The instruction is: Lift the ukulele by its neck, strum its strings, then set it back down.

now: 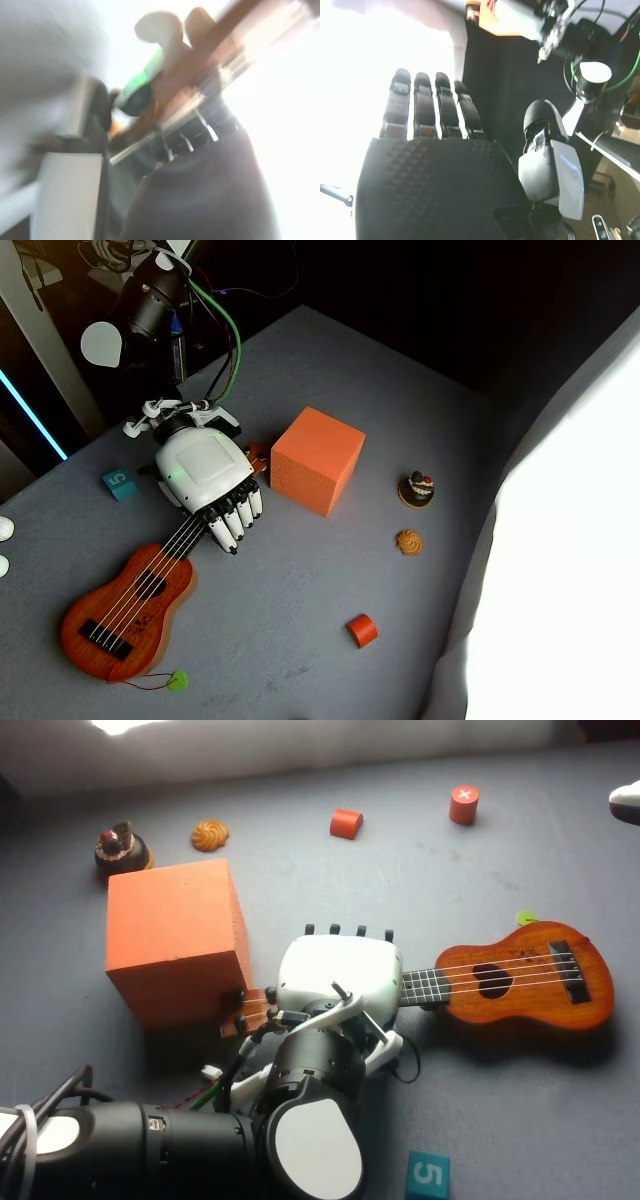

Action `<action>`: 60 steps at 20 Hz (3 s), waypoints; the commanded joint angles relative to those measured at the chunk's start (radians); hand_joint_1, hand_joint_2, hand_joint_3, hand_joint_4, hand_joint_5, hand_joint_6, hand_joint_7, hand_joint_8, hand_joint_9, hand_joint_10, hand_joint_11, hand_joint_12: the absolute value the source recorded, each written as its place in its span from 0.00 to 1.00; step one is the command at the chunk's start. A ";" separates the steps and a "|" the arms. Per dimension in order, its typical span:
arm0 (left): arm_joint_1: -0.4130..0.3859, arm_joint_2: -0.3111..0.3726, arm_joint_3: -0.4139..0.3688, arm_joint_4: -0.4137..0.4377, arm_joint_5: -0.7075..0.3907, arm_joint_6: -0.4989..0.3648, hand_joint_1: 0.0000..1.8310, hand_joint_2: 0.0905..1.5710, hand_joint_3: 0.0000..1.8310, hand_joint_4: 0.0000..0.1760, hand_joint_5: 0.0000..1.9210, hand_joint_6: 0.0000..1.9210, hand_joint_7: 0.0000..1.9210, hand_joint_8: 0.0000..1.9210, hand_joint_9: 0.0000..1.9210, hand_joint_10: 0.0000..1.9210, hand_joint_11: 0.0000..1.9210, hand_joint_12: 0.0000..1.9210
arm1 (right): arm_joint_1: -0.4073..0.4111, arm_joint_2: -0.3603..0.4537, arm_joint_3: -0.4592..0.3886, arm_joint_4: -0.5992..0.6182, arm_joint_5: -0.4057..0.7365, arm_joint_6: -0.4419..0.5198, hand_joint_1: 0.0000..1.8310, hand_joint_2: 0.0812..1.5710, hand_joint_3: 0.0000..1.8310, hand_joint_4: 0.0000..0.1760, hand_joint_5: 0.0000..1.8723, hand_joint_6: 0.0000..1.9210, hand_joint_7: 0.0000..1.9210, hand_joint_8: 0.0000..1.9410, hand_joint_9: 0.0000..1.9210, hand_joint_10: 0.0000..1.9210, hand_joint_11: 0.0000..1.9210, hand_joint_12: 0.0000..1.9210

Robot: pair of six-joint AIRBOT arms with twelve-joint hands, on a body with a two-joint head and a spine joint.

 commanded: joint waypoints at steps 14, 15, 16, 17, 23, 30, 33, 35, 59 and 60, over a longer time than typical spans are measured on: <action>-0.027 0.013 -0.003 0.068 -0.036 0.055 0.19 0.56 0.00 0.75 0.00 0.00 0.00 0.00 0.00 0.00 0.00 0.09 | 0.005 0.006 -0.003 0.038 0.064 -0.017 0.00 0.76 0.00 0.00 0.01 0.00 0.03 0.00 0.00 0.00 0.00 0.00; -0.031 0.019 -0.005 0.068 -0.054 0.064 0.17 0.55 0.00 0.75 0.00 0.00 0.00 0.00 0.00 0.00 0.00 0.02 | 0.005 0.006 -0.003 0.038 0.064 -0.023 0.00 0.76 0.00 0.00 0.01 0.00 0.03 0.00 0.00 0.00 0.00 0.00; -0.037 0.031 -0.010 0.067 -0.082 0.074 0.15 0.55 0.00 0.81 0.00 0.00 0.00 0.00 0.00 0.00 0.00 0.00 | 0.005 0.006 -0.004 0.038 0.064 -0.038 0.00 0.76 0.00 0.00 0.01 0.00 0.03 0.00 0.00 0.00 0.00 0.00; -0.041 0.042 -0.017 0.060 -0.101 0.081 0.11 0.55 0.00 0.85 0.00 0.00 0.00 0.00 0.00 0.00 0.00 0.00 | 0.005 0.006 -0.004 0.038 0.064 -0.046 0.00 0.76 0.00 0.00 0.00 0.00 0.02 0.00 0.00 0.00 0.00 0.00; -0.109 0.126 -0.057 0.048 -0.284 0.172 0.03 0.62 0.02 0.55 0.00 0.00 0.00 0.00 0.00 0.00 0.00 0.00 | 0.005 0.006 -0.004 0.038 0.078 -0.076 0.00 0.76 0.00 0.00 0.01 0.00 0.03 0.00 0.00 0.00 0.00 0.00; -0.227 0.224 -0.079 0.019 -0.506 0.235 0.03 0.74 0.00 0.00 0.32 0.03 0.42 0.03 0.38 0.07 0.06 0.70 | 0.006 0.006 -0.008 0.039 0.085 -0.082 0.00 0.77 0.00 0.00 0.26 0.08 0.33 0.04 0.28 0.26 0.00 0.79; -0.290 0.266 -0.074 0.017 -0.621 0.236 0.03 0.77 0.00 0.00 0.50 0.04 0.57 0.21 0.49 0.62 0.36 0.91 | 0.006 0.006 -0.009 0.039 0.085 -0.085 0.00 0.78 0.00 0.00 0.37 0.30 0.50 0.13 0.33 0.59 0.17 0.91; -0.336 0.298 -0.076 -0.020 -0.678 0.256 0.04 0.77 0.00 0.00 0.57 0.06 0.58 0.45 0.52 0.71 0.43 0.93 | 0.007 0.006 -0.010 0.039 0.085 -0.086 0.00 0.79 0.00 0.00 0.42 0.43 0.50 0.35 0.36 0.68 0.23 0.95; -0.520 0.418 -0.068 -0.169 -0.923 0.387 0.00 0.96 0.00 0.00 0.56 0.80 0.65 0.85 0.62 0.97 0.56 1.00 | 0.001 0.004 -0.028 0.243 0.069 -0.322 0.01 1.00 0.02 0.00 0.54 0.91 0.64 0.93 0.64 1.00 0.63 1.00; -0.520 0.418 -0.068 -0.170 -0.924 0.387 0.00 0.96 0.00 0.00 0.56 0.80 0.65 0.85 0.62 0.97 0.56 1.00 | 0.000 0.003 -0.028 0.245 0.069 -0.333 0.01 1.00 0.02 0.00 0.54 0.91 0.64 0.93 0.64 1.00 0.63 1.00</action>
